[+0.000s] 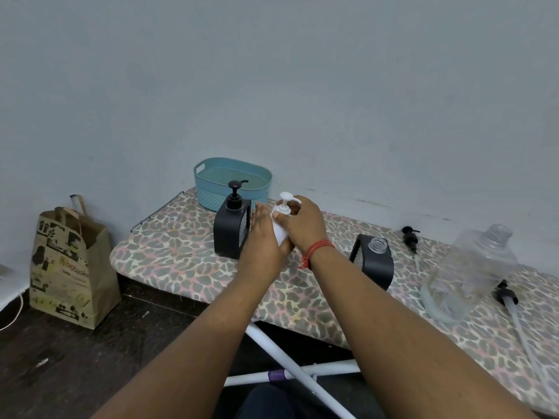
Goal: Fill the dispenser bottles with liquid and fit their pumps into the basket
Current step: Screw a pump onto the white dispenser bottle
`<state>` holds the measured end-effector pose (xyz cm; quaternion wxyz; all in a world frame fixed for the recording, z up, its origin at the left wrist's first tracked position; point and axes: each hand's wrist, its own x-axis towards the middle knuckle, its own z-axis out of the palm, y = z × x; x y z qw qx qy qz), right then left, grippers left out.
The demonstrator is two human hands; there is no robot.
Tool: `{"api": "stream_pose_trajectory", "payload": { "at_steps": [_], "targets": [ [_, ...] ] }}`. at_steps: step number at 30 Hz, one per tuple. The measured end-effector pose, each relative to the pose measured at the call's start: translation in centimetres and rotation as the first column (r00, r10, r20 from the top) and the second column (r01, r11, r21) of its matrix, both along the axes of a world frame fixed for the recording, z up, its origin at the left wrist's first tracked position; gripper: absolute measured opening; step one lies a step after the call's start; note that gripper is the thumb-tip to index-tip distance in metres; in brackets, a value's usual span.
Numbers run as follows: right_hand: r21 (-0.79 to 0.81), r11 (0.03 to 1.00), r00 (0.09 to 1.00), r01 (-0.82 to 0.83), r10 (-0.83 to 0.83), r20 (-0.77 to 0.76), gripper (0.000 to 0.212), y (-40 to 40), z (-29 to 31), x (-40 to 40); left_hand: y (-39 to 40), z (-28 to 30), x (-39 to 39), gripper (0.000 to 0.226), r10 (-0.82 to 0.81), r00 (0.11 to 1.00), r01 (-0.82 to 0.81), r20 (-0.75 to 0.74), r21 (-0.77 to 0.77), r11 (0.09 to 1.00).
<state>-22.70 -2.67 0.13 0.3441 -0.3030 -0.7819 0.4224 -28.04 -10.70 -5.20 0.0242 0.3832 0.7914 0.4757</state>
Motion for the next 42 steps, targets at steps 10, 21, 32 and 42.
{"api": "stream_pose_trajectory", "payload": {
  "at_steps": [10,21,32,42],
  "targets": [
    [-0.017,0.998,0.998,0.06,-0.06,-0.014,0.032,0.0,-0.7,-0.7,0.3,-0.2,-0.2,0.092,0.001,1.0,-0.001,0.014,-0.017,1.0],
    [-0.029,0.999,0.999,0.033,-0.033,-0.014,0.039,-0.6,-0.4,-0.2,-0.2,1.0,0.1,0.089,-0.016,0.999,0.013,-0.031,-0.093,0.996],
    [0.017,0.996,0.993,0.083,-0.081,-0.086,0.057,-0.6,4.2,7.3,-2.7,5.9,3.4,0.084,-0.044,0.99,0.04,-0.137,-0.039,0.998],
    [0.128,0.966,0.971,0.226,-0.212,-0.115,0.043,0.3,7.0,16.2,-1.5,9.8,11.2,0.077,-0.228,0.931,0.228,-0.286,-0.033,0.973]
  ]
}}
